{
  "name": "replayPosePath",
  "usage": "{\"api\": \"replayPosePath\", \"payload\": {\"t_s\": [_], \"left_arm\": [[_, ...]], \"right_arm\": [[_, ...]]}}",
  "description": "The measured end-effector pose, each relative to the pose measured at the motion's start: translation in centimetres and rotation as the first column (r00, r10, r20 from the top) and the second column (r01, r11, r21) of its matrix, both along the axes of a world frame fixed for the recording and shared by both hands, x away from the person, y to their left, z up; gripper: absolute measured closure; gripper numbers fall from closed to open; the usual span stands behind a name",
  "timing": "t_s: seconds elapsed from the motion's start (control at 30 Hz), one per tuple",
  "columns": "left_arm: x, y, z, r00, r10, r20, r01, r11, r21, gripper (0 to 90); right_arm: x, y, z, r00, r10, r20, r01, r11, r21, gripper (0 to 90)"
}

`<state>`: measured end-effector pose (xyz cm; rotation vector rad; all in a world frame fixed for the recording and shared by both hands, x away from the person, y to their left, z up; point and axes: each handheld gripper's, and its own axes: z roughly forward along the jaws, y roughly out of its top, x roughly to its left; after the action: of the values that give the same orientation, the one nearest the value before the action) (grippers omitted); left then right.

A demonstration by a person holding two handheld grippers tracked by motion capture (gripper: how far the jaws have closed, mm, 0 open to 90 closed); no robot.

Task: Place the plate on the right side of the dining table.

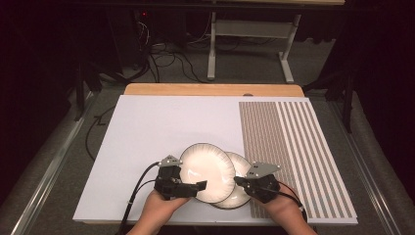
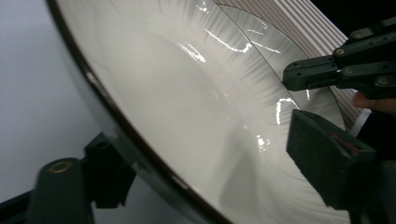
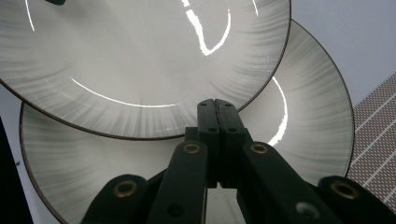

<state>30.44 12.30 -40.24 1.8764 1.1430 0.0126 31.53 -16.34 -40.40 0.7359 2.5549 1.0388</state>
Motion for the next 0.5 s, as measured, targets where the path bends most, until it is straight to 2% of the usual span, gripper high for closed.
{"api": "replayPosePath", "payload": {"t_s": [0.07,0.13,0.17,0.23,0.43,0.5], "left_arm": [[0.05,-0.06,0.10,0.9995,0.022,-0.024,-0.022,0.9998,0.004,26.9],[0.13,0.05,0.08,0.9992,0.029,-0.028,-0.029,0.9996,0.004,33.2],[0.20,0.14,0.04,0.9990,0.034,-0.029,-0.034,0.9994,0.004,33.2],[0.33,0.41,-0.07,0.9985,0.043,-0.033,-0.043,0.9991,0.002,41.8],[0.46,0.70,-0.15,0.9963,0.058,-0.064,-0.060,0.9979,-0.023,46.1],[0.50,0.80,-0.19,0.9954,0.065,-0.071,-0.067,0.9972,-0.032,50.0]], "right_arm": [[0.00,-0.04,-0.02,1.0000,-0.004,0.000,0.004,1.000,0.001,90.0],[0.00,-0.03,-0.02,1.0000,-0.004,0.000,0.004,1.000,0.001,90.0],[0.01,-0.03,-0.03,1.0000,-0.004,0.001,0.004,1.000,0.002,90.0],[0.00,-0.01,-0.03,1.0000,-0.003,0.002,0.003,1.000,0.003,90.0],[0.01,-0.03,-0.03,1.0000,-0.003,0.004,0.003,1.000,0.003,90.0],[-0.02,-0.04,-0.03,1.0000,-0.008,0.003,0.008,1.000,0.003,90.0]]}}
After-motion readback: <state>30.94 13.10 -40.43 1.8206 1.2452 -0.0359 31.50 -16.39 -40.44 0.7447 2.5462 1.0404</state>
